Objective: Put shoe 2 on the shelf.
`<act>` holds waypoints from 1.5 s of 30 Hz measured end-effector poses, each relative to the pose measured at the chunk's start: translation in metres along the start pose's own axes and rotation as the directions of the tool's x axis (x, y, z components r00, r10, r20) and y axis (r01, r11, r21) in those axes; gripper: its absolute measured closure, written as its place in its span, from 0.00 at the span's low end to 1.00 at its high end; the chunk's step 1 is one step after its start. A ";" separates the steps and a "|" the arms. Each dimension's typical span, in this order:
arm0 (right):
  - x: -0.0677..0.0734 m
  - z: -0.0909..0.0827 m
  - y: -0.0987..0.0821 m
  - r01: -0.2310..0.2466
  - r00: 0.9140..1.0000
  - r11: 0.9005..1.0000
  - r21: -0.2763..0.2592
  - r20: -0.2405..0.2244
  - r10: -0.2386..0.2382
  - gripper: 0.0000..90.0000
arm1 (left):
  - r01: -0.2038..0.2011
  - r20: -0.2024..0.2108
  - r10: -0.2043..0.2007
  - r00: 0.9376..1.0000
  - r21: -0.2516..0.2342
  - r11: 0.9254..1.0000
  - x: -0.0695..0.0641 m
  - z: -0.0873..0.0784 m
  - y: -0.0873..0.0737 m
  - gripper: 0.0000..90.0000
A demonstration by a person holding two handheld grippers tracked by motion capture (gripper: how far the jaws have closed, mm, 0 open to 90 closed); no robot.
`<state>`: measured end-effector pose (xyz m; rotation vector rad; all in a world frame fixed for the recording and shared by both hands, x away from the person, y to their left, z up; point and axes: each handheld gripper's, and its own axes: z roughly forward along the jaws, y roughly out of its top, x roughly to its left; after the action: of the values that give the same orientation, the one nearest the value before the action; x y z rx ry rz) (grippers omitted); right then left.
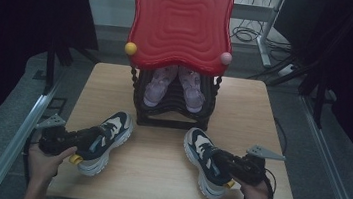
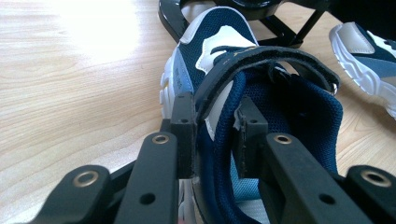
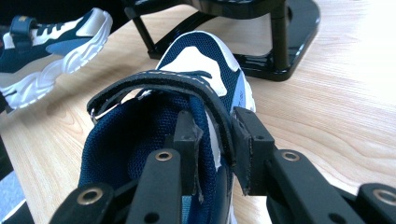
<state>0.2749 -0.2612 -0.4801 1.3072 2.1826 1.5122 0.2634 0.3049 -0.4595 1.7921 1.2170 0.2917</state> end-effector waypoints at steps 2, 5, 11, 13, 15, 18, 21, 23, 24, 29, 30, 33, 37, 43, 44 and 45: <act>-0.001 -0.005 -0.002 -0.013 1.000 1.000 -0.012 0.010 0.013 0.81 | 0.005 -0.001 -0.005 1.000 -0.005 1.000 0.000 0.000 -0.001 0.82; -0.005 -0.012 -0.005 -0.031 0.999 0.999 -0.029 0.027 0.032 0.81 | 0.008 -0.006 -0.008 1.000 -0.008 1.000 0.001 -0.001 -0.002 0.82; -0.014 -0.022 -0.008 -0.056 0.997 0.996 -0.075 0.050 0.060 0.81 | 0.034 -0.018 -0.035 0.999 -0.046 0.998 0.006 -0.009 -0.004 0.82; -0.015 -0.024 -0.008 -0.067 0.996 0.994 -0.092 0.053 0.072 0.81 | 0.041 -0.019 -0.042 0.999 -0.052 0.998 0.008 -0.010 -0.005 0.82; -0.017 -0.026 -0.007 -0.067 0.995 0.992 -0.106 0.064 0.074 0.81 | 0.048 -0.021 -0.049 0.999 -0.056 0.997 0.009 -0.012 -0.006 0.82; -0.018 -0.030 -0.005 -0.060 0.994 0.990 -0.126 0.082 0.071 0.81 | 0.057 -0.028 -0.059 0.998 -0.074 0.996 0.011 -0.015 -0.006 0.82; -0.019 -0.034 -0.004 -0.064 0.993 0.987 -0.148 0.087 0.078 0.81 | 0.062 -0.025 -0.065 0.998 -0.098 0.993 0.011 -0.019 -0.004 0.82; -0.020 -0.036 -0.003 -0.062 0.993 0.985 -0.164 0.092 0.078 0.81 | 0.064 -0.022 -0.066 0.998 -0.111 0.992 0.010 -0.021 -0.003 0.82; -0.020 -0.037 -0.003 -0.059 0.992 0.983 -0.172 0.098 0.076 0.81 | 0.061 -0.020 -0.064 0.998 -0.115 0.991 0.010 -0.022 -0.002 0.82; -0.025 -0.043 0.000 -0.064 0.989 0.975 -0.214 0.118 0.090 0.81 | 0.053 -0.026 -0.057 0.998 -0.131 0.990 0.007 -0.027 0.001 0.82; -0.026 -0.044 0.001 -0.066 0.988 0.973 -0.222 0.119 0.094 0.81 | 0.051 -0.028 -0.055 0.998 -0.136 0.989 0.006 -0.027 0.000 0.82; -0.029 -0.047 0.003 -0.083 0.986 0.966 -0.246 0.119 0.115 0.81 | 0.051 -0.031 -0.057 0.998 -0.153 0.987 0.005 -0.029 0.000 0.82; -0.031 -0.049 0.009 -0.096 0.984 0.956 -0.276 0.118 0.133 0.81 | 0.054 -0.032 -0.061 0.998 -0.171 0.984 0.003 -0.030 0.000 0.82; -0.034 -0.049 0.022 -0.084 0.983 0.946 -0.312 0.131 0.130 0.81 | 0.062 -0.034 -0.070 0.997 -0.193 0.979 0.002 -0.032 0.006 0.82; -0.034 -0.048 0.024 -0.083 0.982 0.944 -0.318 0.133 0.131 0.81 | 0.062 -0.034 -0.070 0.997 -0.193 0.979 0.002 -0.032 0.006 0.82; -0.035 -0.046 0.026 -0.080 0.982 0.943 -0.324 0.137 0.130 0.81 | 0.061 -0.036 -0.070 0.997 -0.206 0.977 0.002 -0.032 0.010 0.81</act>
<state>0.2835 -0.3156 -0.4480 1.3958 1.7110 1.6527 0.2507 0.3238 -0.4344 1.5723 1.2271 0.4051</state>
